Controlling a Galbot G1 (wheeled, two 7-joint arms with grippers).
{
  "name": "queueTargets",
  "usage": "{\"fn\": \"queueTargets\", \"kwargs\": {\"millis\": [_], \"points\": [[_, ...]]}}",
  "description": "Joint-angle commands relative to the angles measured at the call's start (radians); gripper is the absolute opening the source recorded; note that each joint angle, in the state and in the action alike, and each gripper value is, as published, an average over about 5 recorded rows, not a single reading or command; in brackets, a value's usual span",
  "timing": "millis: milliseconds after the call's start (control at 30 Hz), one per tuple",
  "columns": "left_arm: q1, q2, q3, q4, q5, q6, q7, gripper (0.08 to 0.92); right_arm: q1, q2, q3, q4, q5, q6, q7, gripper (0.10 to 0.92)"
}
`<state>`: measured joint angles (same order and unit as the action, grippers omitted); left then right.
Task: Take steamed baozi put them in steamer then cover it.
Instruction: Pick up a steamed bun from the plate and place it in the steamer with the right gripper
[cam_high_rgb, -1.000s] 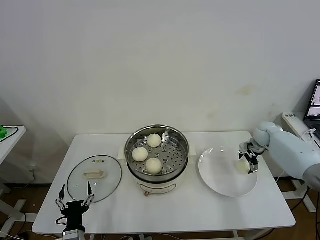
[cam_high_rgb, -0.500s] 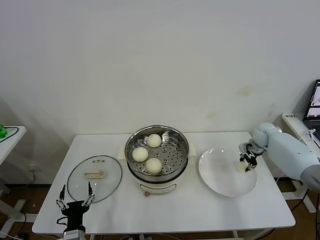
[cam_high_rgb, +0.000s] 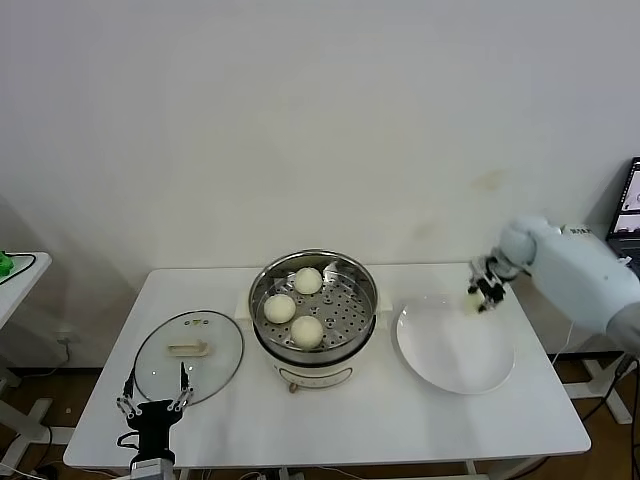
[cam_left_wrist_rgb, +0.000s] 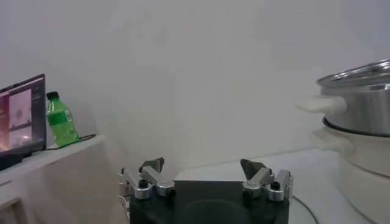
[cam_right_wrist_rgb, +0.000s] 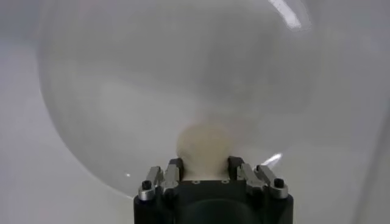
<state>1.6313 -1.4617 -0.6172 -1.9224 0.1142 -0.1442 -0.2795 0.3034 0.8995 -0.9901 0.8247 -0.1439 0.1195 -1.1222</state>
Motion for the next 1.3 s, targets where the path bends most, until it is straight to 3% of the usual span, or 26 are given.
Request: {"fn": "queueTargets", "kwargs": {"millis": [33,267,467,800,1300], "points": [[-0.003,-0.001,0.006,-0.007,0.004,0.002,-0.001,0.823,0.418,0.088,-0.271,0.127,0.293,-0.061,0.001,0.482],[-0.007,-0.002,0.011,-0.010,0.007,0.002,-0.002,0.823,0.516,0.158,-0.390,0.366,0.486,-0.158,0.053,0.484],[-0.009,0.001,0.005,-0.011,0.001,0.003,-0.003,0.823,0.521,0.245,-0.430,0.460,0.627,-0.212,0.120,0.484],[-0.014,0.001,-0.007,-0.023,-0.006,0.009,-0.005,0.823,0.525,0.375,-0.551,0.495,0.837,-0.308,0.228,0.490],[-0.028,0.006,-0.013,-0.010,-0.025,0.004,-0.003,0.823,0.472,0.360,-0.669,0.372,0.843,-0.376,0.242,0.492]]}}
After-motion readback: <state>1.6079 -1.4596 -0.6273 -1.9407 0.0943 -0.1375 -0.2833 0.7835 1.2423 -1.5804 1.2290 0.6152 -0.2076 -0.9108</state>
